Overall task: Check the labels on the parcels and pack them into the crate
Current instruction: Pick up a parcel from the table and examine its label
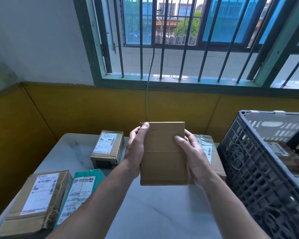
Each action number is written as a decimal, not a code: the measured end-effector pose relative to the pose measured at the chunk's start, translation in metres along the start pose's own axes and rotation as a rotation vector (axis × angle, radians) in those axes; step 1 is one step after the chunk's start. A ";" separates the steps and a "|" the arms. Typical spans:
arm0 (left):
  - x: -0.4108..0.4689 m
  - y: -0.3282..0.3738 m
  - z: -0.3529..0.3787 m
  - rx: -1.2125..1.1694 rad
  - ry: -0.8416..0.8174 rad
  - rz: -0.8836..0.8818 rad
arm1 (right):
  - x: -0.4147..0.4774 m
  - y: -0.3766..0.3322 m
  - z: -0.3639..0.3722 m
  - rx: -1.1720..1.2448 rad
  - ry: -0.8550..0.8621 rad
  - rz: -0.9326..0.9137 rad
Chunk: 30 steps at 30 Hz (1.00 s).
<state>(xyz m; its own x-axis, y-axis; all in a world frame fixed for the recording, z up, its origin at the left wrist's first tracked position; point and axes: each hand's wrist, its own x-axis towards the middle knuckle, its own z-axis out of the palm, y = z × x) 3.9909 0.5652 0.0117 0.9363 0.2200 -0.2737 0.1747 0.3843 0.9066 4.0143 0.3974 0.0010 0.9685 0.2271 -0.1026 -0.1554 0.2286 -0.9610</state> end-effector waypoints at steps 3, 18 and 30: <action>-0.002 -0.002 0.001 0.022 0.004 0.018 | 0.000 -0.003 0.002 -0.010 0.005 0.012; -0.001 -0.003 -0.002 0.122 0.141 0.111 | -0.001 0.003 0.001 -0.175 0.052 -0.166; 0.002 -0.008 0.001 0.043 0.172 0.161 | 0.007 0.004 0.003 -0.116 0.014 -0.140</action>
<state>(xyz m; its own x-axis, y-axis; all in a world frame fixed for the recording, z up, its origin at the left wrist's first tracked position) 3.9919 0.5617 0.0040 0.8879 0.4266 -0.1723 0.0439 0.2943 0.9547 4.0196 0.4029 -0.0024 0.9819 0.1869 0.0313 0.0036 0.1464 -0.9892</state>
